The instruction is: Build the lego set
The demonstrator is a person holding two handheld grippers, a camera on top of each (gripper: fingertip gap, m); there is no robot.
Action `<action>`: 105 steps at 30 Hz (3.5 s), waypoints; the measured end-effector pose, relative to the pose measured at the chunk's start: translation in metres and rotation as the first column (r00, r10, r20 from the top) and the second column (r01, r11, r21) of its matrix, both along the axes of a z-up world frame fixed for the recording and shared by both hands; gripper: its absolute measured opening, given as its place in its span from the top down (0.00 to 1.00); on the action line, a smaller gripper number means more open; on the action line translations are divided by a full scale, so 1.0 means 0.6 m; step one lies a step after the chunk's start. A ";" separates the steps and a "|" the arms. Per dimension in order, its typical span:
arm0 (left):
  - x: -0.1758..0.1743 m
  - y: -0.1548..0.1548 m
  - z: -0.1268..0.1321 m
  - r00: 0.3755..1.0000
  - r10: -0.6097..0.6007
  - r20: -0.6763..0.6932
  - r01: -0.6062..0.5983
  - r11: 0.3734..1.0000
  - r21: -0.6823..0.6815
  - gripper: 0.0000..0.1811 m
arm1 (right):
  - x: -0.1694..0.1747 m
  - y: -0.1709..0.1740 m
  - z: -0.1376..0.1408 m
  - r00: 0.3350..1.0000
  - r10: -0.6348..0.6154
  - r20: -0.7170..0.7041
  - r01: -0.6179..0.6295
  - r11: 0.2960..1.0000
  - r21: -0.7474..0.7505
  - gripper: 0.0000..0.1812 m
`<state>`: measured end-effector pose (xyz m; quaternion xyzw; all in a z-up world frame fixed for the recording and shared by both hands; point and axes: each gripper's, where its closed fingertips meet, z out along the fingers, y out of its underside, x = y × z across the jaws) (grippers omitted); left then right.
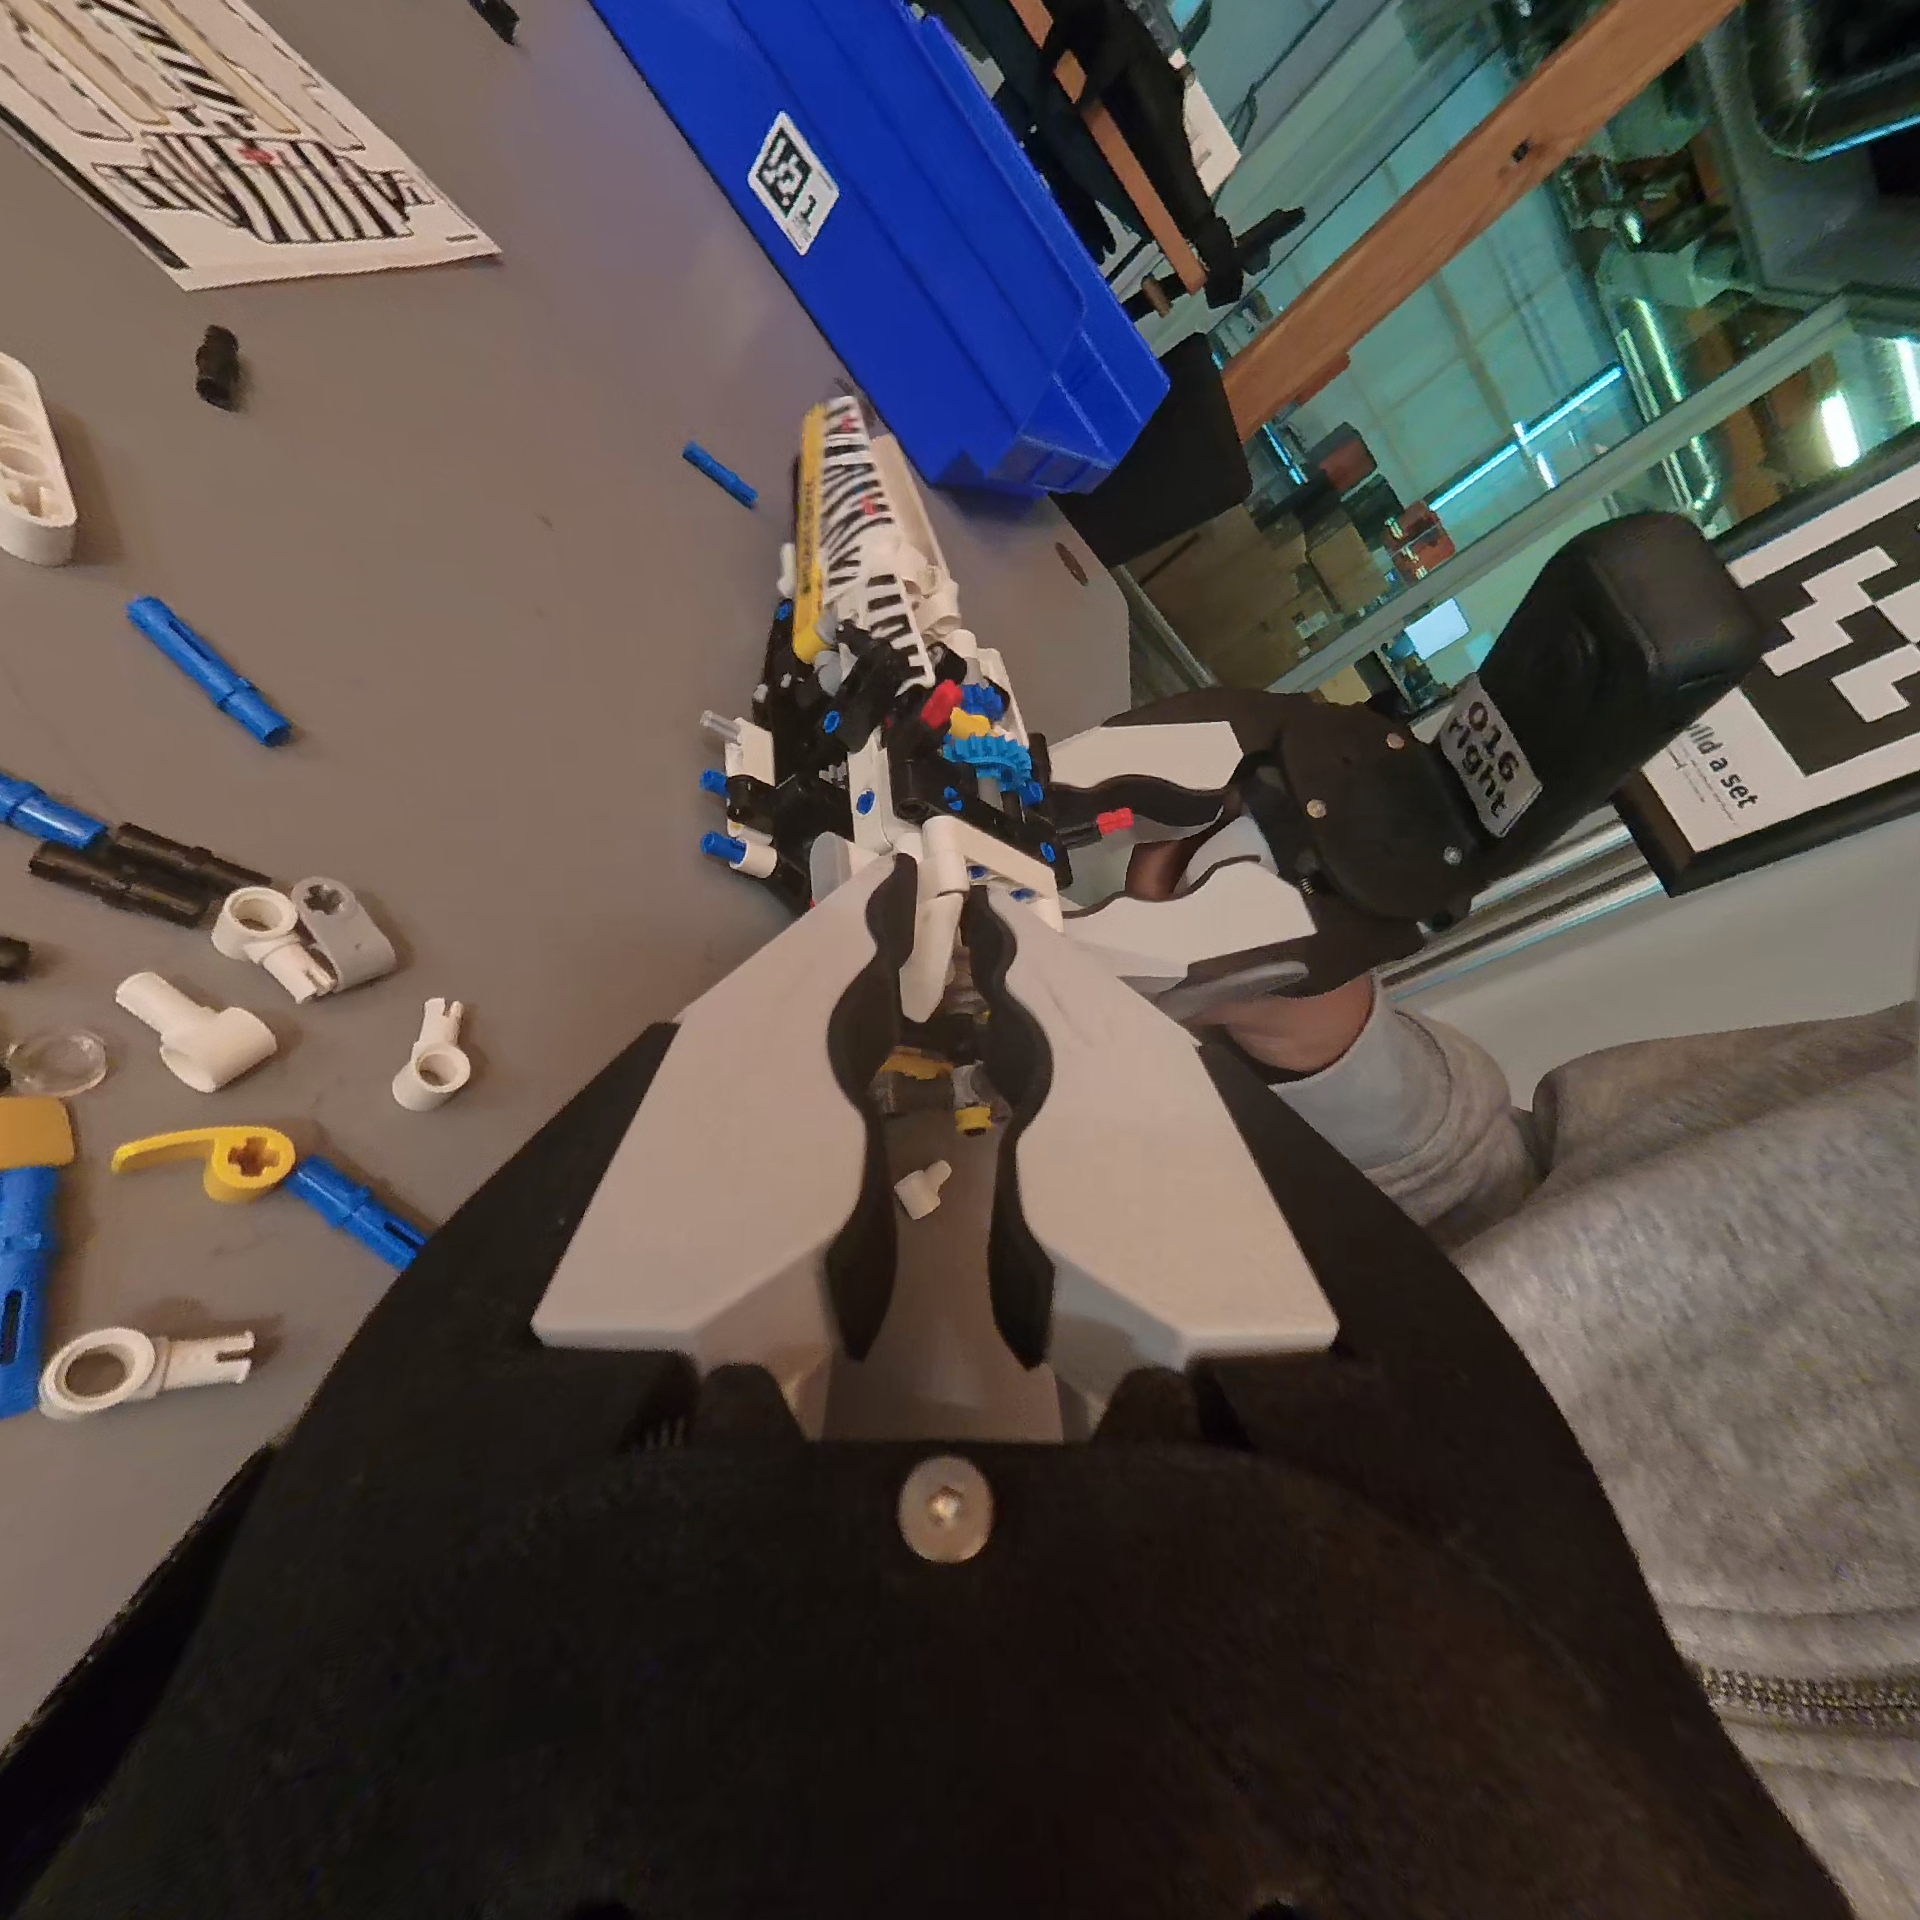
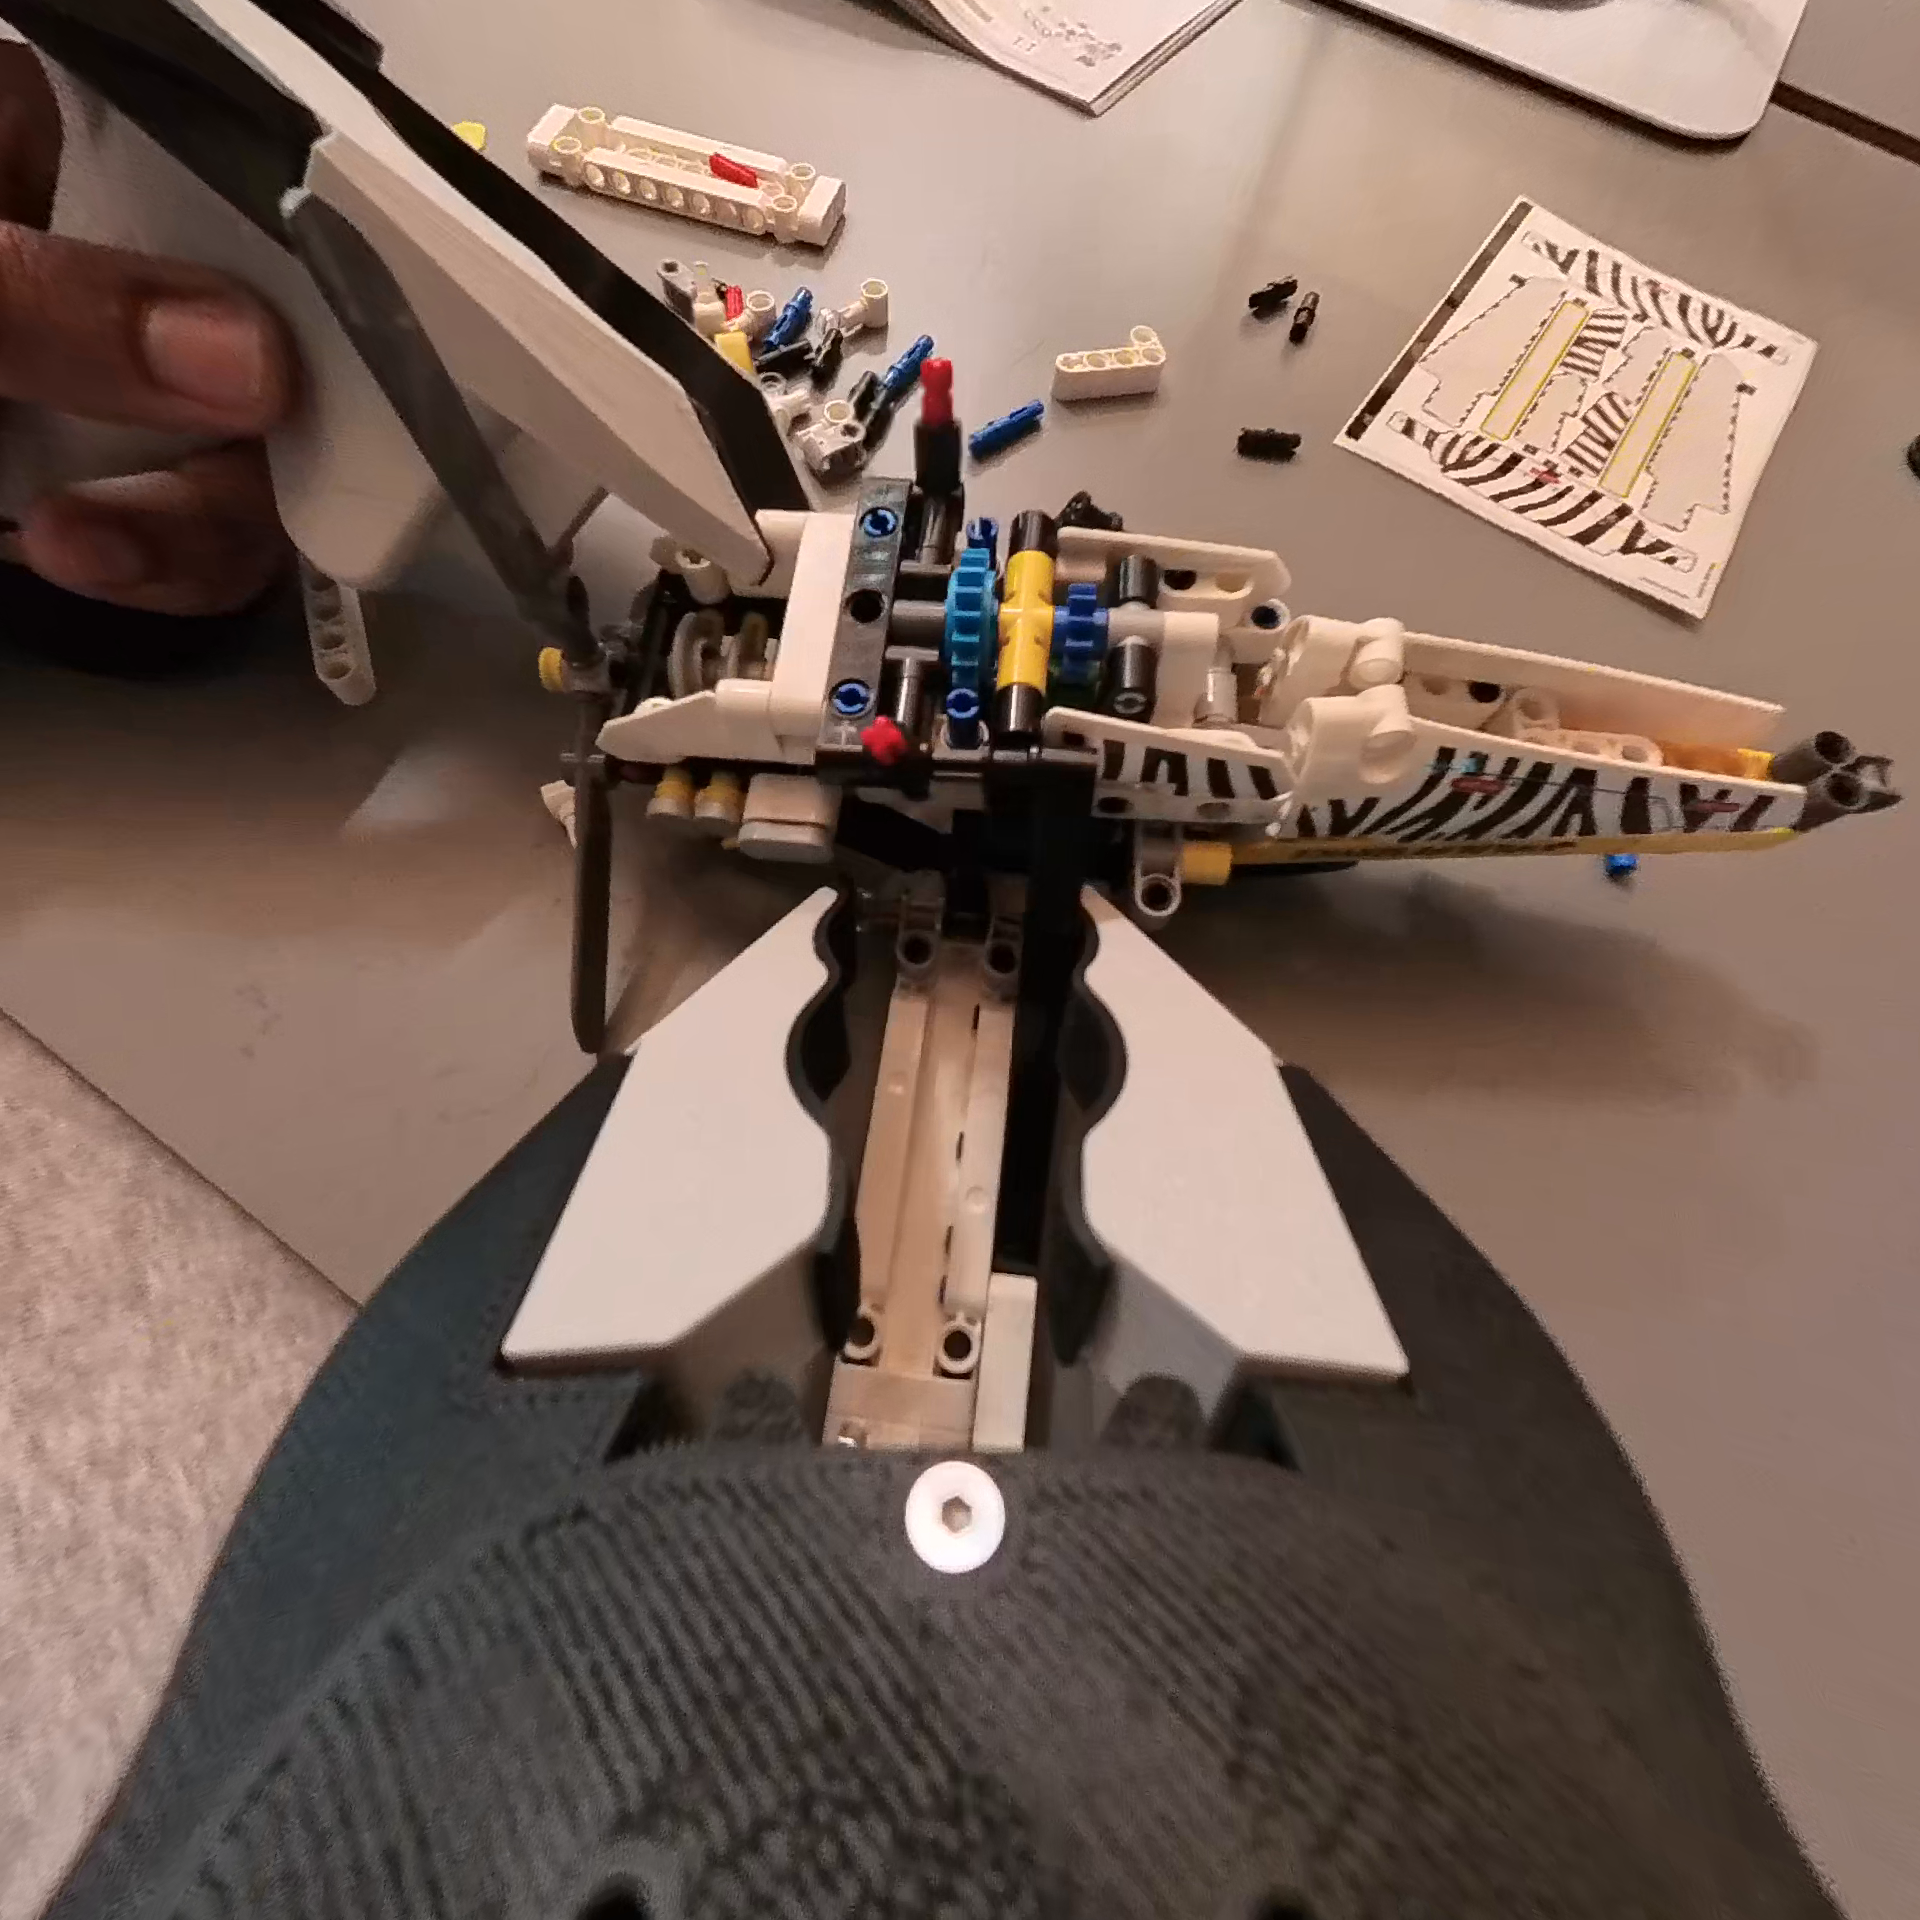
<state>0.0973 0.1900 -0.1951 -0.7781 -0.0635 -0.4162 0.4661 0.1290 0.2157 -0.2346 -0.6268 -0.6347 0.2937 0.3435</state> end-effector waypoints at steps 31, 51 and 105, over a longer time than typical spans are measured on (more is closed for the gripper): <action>0.007 -0.001 0.002 1.000 -0.017 -0.004 0.017 1.000 0.010 0.96 | 0.019 -0.008 0.004 0.992 0.050 0.116 -0.032 0.988 -0.153 0.86; 0.010 -0.003 0.004 1.000 -0.014 0.004 0.014 1.000 0.012 0.96 | 0.027 -0.005 -0.004 0.985 -0.166 0.039 0.168 0.984 -0.057 0.71; 0.007 -0.005 0.002 1.000 0.005 0.030 -0.005 1.000 -0.001 0.96 | 0.015 -0.012 0.000 0.988 -0.140 -0.067 0.145 0.987 0.064 0.78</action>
